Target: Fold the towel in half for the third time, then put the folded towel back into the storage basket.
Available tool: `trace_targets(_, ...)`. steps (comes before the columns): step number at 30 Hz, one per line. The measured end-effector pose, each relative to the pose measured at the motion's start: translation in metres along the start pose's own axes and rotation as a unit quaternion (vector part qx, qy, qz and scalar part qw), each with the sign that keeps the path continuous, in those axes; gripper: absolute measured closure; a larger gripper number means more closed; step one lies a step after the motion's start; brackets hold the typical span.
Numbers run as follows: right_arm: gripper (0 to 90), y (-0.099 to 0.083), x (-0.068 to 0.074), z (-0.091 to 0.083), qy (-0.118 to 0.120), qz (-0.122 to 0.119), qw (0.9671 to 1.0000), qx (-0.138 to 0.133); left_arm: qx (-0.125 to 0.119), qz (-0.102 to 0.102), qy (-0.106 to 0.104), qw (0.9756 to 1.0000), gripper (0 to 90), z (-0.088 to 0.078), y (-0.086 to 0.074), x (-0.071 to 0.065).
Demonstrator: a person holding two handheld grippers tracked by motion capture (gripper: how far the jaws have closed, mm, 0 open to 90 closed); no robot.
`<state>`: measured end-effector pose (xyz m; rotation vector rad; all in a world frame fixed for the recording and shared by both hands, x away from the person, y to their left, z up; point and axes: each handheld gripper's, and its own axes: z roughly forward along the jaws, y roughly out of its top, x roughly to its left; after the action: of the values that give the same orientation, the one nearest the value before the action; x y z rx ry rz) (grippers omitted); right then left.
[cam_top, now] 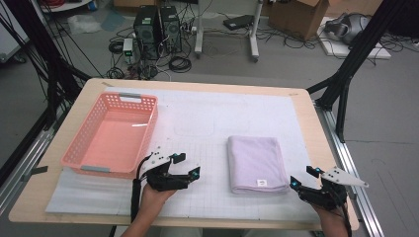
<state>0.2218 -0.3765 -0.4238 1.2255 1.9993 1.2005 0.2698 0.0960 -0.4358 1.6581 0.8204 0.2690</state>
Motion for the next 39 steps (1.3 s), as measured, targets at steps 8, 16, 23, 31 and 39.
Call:
trace_targets(8,24.3,0.000,-0.001,0.003,0.001,0.003,1.0000,-0.001,-0.013,0.025,0.004,0.9996,20.4,-0.002,0.000,-0.002)
trace_targets(16,24.3,0.000,-0.001,0.004,0.000,0.001,1.0000,0.001,-0.006,-0.002,0.001,1.0000,19.5,-0.002,-0.001,-0.001)
trace_targets(23,24.4,-0.003,-0.004,0.004,-0.005,0.009,0.9999,0.003,-0.024,-0.011,0.007,0.9996,19.7,-0.004,0.001,0.003)
trace_targets(31,24.4,-0.004,-0.005,0.006,-0.006,0.006,0.9999,0.013,-0.001,-0.013,-0.005,0.9999,22.3,0.002,0.001,0.003)
trace_targets(39,24.4,-0.006,-0.005,0.003,-0.003,0.011,0.9999,0.011,0.028,-0.002,-0.016,0.9995,24.0,0.028,0.011,-0.005)
